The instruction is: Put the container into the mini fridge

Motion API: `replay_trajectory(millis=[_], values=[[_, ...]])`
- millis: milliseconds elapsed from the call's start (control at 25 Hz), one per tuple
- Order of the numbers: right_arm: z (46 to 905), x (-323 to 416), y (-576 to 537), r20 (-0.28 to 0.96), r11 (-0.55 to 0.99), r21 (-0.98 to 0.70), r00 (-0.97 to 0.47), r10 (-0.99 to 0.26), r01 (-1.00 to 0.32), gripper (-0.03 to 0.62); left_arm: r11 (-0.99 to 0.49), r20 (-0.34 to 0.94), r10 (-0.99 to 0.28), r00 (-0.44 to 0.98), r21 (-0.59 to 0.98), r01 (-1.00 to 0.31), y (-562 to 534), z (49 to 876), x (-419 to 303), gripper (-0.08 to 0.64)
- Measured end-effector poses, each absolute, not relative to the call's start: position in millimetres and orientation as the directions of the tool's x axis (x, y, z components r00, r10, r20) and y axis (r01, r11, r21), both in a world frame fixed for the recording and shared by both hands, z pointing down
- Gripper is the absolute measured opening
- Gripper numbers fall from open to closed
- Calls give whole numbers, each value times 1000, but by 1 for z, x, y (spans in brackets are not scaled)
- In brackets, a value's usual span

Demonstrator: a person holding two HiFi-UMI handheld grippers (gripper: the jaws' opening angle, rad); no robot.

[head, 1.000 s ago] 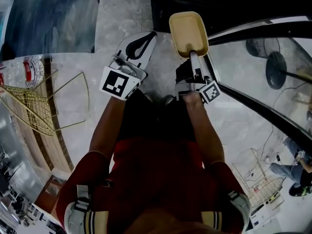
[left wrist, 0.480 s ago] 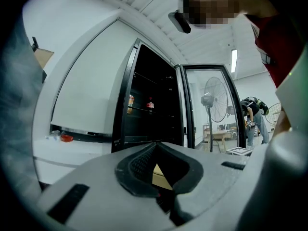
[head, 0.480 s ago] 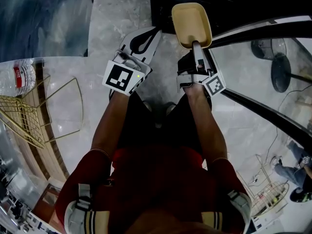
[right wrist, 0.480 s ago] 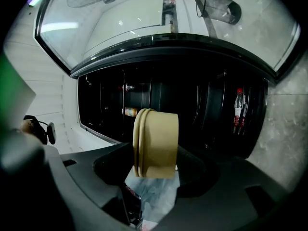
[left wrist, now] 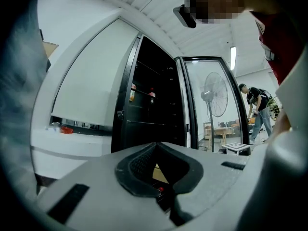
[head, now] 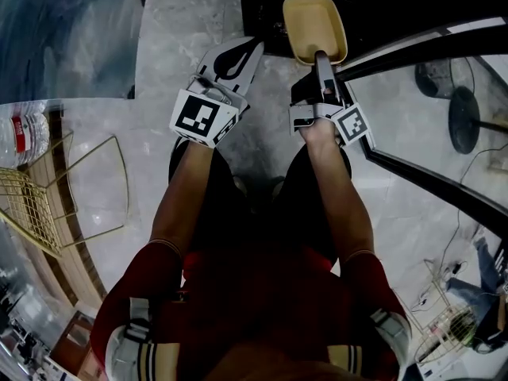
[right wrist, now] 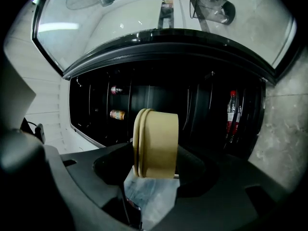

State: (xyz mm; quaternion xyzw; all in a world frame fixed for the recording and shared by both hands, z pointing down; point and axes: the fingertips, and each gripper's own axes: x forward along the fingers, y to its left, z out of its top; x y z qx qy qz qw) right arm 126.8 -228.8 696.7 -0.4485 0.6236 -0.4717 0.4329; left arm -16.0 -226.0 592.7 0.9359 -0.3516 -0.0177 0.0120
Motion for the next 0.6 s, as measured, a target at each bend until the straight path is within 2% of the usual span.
replay_trajectory(millis=[600], values=[[761, 130, -278, -65, 97, -980, -177, -982, -175, 259, -737, -61, -676, 734, 54, -674, -244, 644, -14, 6]])
